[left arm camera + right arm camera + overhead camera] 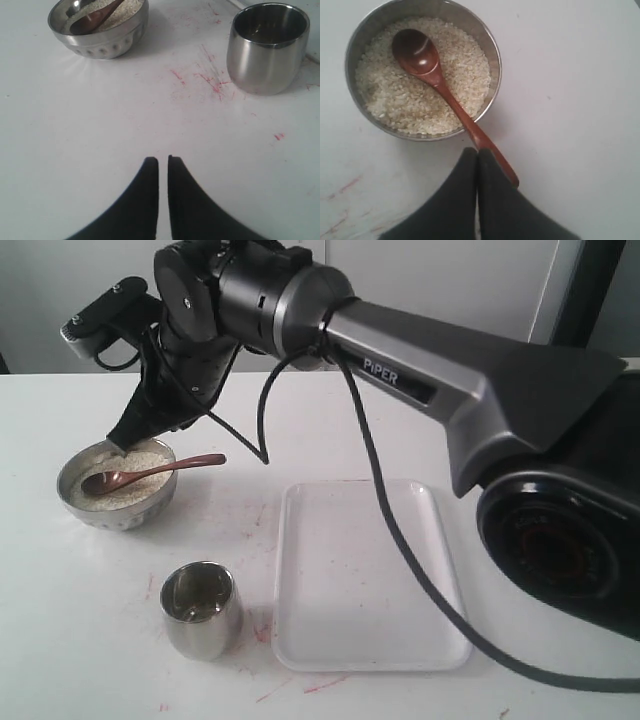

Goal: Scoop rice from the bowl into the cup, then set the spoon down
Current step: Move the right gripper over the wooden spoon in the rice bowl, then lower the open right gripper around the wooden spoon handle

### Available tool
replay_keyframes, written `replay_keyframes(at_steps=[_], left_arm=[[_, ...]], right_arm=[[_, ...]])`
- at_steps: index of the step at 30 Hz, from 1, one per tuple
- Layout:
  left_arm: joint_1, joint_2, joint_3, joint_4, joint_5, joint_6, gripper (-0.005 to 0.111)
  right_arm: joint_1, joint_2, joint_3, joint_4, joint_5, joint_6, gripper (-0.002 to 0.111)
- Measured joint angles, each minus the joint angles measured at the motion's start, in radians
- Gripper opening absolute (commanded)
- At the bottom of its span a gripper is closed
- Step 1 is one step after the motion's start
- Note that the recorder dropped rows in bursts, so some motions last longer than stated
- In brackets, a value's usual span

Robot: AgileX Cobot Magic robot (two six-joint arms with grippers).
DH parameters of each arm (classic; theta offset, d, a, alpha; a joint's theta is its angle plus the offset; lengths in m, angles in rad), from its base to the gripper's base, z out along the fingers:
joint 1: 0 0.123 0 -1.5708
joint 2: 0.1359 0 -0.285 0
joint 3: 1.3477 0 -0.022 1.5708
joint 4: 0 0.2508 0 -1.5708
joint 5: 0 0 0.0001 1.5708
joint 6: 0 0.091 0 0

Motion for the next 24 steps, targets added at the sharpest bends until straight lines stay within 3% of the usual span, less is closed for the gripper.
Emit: replay_keyframes(at_steps=[4, 8, 15, 20, 24], left_arm=[[0.000, 0.000, 0.000, 0.000, 0.000, 0.000, 0.014], [0.000, 0.000, 0.000, 0.000, 0.000, 0.000, 0.014], [0.000, 0.000, 0.000, 0.000, 0.000, 0.000, 0.014], [0.000, 0.000, 0.000, 0.000, 0.000, 0.000, 0.014], [0.000, 0.000, 0.000, 0.000, 0.000, 0.000, 0.014]], right_arm=[[0.000, 0.033, 0.000, -0.033, -0.081, -0.002, 0.001], [0.000, 0.062, 0.000, -0.094, -0.129, -0.027, 0.021], [0.000, 0.105, 0.000, -0.244, -0.172, 0.113, 0.022], [0.000, 0.128, 0.000, -0.253, -0.149, 0.121, 0.043], [0.000, 0.136, 0.000, -0.253, -0.146, 0.121, 0.044]])
